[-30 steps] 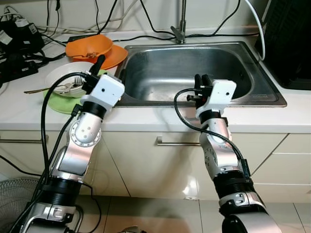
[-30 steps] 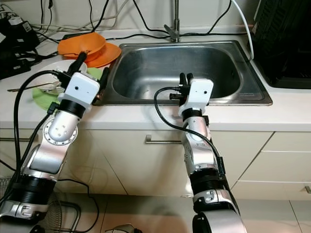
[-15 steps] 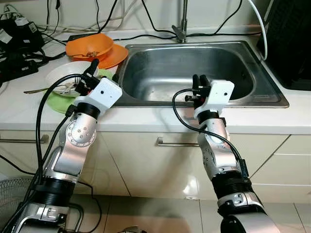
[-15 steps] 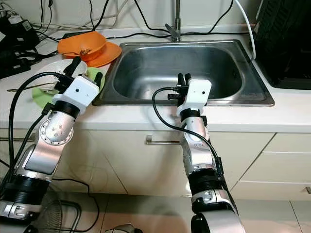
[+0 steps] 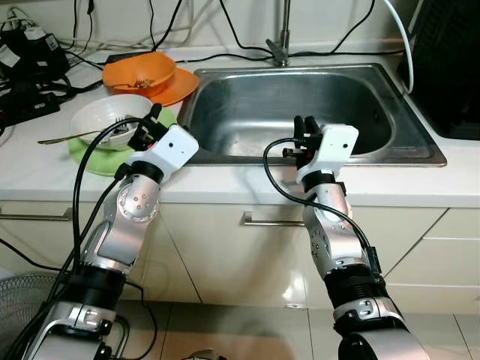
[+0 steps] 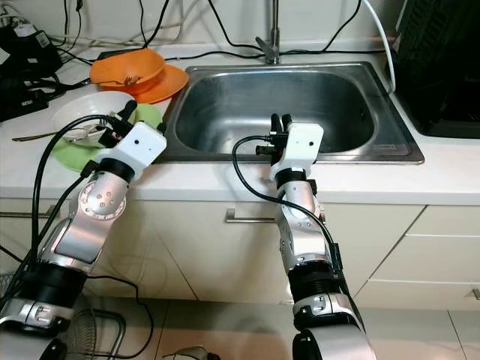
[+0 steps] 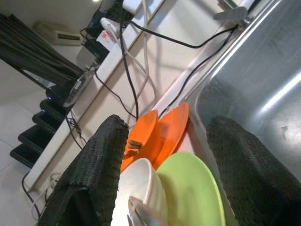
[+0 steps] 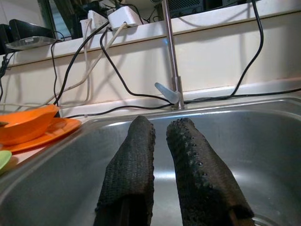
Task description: Kitchen organization
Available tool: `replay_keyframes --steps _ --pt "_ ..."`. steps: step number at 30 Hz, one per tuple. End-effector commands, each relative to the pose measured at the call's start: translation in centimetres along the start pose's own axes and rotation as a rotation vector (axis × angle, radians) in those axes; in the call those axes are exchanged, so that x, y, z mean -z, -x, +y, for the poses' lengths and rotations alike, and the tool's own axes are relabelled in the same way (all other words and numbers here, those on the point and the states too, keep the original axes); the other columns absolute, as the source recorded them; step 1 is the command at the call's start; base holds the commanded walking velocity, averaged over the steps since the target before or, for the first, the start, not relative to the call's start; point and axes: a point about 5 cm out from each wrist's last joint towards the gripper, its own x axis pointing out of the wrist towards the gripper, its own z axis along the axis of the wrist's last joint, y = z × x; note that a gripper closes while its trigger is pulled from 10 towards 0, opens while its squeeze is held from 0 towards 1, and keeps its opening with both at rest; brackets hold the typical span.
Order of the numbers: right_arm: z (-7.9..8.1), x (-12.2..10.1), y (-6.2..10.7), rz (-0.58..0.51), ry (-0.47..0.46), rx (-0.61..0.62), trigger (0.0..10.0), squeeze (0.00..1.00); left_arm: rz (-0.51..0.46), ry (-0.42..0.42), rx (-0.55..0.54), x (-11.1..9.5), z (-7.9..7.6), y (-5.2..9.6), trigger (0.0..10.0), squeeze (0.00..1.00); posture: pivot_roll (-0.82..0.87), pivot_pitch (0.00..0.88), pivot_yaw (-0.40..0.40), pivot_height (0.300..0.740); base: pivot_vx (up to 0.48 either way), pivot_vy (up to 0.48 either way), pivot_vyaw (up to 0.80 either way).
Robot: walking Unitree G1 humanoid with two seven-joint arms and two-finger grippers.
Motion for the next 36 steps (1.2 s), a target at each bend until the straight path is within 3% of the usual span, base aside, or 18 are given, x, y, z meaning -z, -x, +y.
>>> replay_keyframes --steps 1,8,16,26,36 --pt "0.1 0.1 0.0 0.001 -0.012 -0.002 10.0 0.00 0.009 -0.010 -0.013 0.1 0.1 -0.3 10.0 0.00 0.13 0.011 0.101 0.740 0.000 0.000 0.00" --pt "-0.3 0.0 0.0 -0.003 -0.007 0.014 10.0 0.00 0.024 -0.043 -0.041 0.1 0.8 -0.6 10.0 0.00 0.13 0.019 0.103 0.740 0.000 0.000 0.00" --pt "-0.3 0.0 0.1 -0.001 -0.012 0.017 10.0 0.00 0.009 -0.082 -0.050 0.4 1.4 0.7 10.0 0.00 0.14 0.028 0.102 0.740 0.000 0.000 0.00" --pt "-0.2 0.1 0.2 0.004 -0.016 0.013 10.0 0.00 0.038 -0.120 0.006 1.3 0.0 2.6 10.0 0.00 0.15 0.041 0.095 0.740 0.000 0.000 0.00" --pt "-0.2 0.1 0.1 0.005 -0.018 0.009 10.0 0.00 0.077 -0.183 -0.028 1.7 0.6 1.7 10.0 0.00 0.15 0.037 0.089 0.740 0.000 0.000 0.00"
